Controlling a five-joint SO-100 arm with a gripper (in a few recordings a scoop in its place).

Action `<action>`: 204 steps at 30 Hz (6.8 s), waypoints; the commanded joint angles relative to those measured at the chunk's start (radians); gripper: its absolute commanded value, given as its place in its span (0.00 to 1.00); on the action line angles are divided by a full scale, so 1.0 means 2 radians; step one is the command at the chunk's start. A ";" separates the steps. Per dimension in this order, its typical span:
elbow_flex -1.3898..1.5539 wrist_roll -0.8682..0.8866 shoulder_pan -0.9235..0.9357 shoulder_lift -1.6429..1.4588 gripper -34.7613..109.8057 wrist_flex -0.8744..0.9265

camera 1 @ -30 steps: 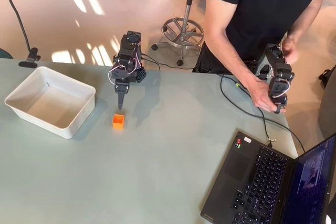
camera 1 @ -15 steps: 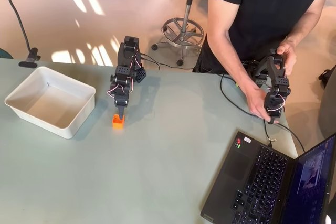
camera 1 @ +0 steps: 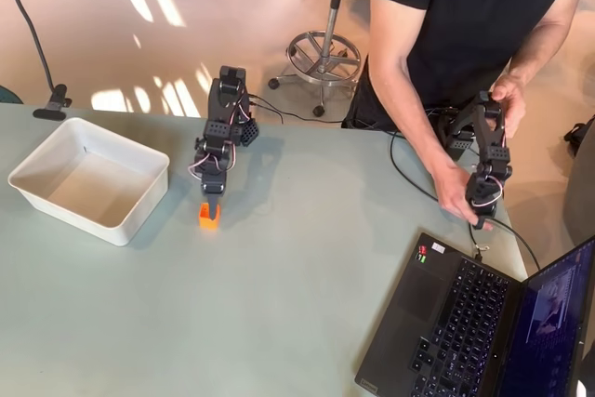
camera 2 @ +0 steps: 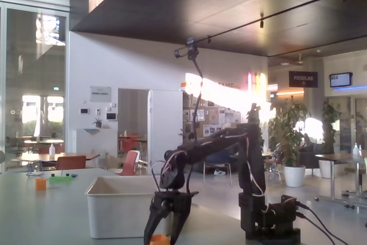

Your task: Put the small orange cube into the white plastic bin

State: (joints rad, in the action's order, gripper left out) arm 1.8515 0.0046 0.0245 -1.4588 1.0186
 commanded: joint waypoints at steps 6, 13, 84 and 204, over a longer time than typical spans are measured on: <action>-0.019 -0.003 -0.002 0.011 0.51 -0.026; -0.018 -0.002 0.002 0.031 0.48 -0.027; -0.126 -0.167 0.293 -0.237 0.50 0.025; 0.637 0.062 -0.034 -0.933 0.29 0.008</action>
State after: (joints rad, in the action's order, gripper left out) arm 3.1324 0.1258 -0.0414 -3.3134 1.0308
